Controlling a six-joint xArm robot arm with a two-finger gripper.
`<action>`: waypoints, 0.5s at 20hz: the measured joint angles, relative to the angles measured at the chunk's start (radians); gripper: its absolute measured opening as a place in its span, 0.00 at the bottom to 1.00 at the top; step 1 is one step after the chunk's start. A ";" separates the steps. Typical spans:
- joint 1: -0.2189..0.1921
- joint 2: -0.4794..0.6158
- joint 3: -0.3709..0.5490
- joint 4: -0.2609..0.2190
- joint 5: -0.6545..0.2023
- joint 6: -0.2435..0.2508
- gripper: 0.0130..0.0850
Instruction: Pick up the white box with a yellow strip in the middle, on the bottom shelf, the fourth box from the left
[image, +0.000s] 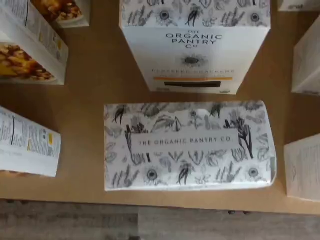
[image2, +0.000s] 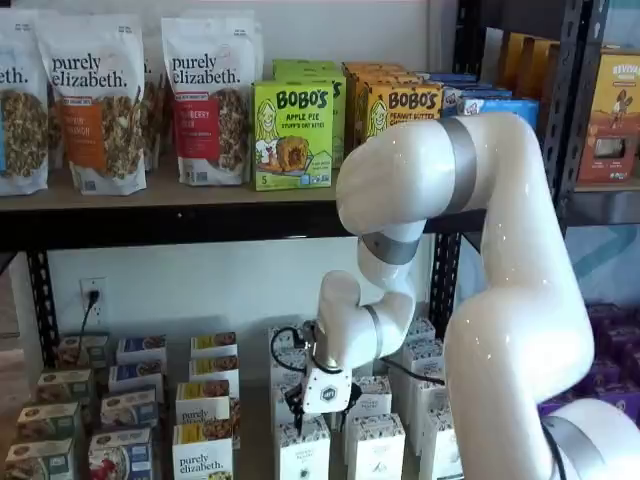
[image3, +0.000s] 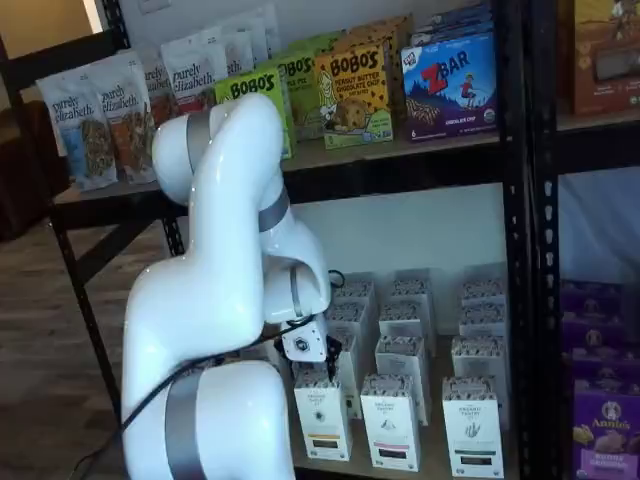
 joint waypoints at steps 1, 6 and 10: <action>-0.002 0.007 -0.011 -0.007 0.005 0.005 1.00; -0.007 0.033 -0.046 -0.025 0.018 0.018 1.00; -0.009 0.045 -0.064 -0.037 0.024 0.027 1.00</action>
